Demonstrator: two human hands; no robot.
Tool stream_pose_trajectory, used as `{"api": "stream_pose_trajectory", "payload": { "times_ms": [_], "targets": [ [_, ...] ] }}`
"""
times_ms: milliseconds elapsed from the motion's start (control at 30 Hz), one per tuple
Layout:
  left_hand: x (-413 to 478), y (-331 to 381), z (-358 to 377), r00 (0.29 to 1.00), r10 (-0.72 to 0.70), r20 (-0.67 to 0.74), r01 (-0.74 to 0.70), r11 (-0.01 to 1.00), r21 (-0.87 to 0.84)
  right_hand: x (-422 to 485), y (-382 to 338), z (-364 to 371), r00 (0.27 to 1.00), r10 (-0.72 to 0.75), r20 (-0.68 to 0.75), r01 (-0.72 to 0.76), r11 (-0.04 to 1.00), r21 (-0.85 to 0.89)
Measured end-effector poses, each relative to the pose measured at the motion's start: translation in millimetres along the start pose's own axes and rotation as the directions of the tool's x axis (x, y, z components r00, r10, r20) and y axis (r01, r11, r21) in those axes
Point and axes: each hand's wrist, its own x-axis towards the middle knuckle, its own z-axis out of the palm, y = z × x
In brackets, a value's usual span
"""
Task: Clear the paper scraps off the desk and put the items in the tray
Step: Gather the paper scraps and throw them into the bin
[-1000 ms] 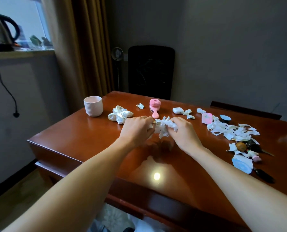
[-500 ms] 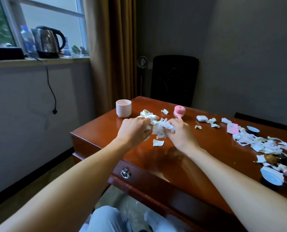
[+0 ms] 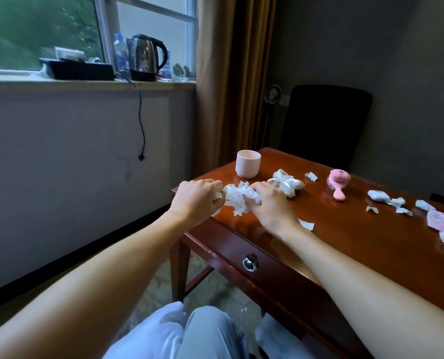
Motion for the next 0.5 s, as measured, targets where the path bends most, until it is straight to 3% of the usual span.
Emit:
{"api": "stream_pose_trajectory", "payload": {
  "times_ms": [500],
  "targets": [
    [-89.8, -130.0, -9.1, 0.961, -0.273, 0.048, 0.272, 0.962, 0.038, 29.5, -110.7, 118.5, 0.967, -0.211, 0.14, 0.195, 0.973, 0.123]
  ]
}}
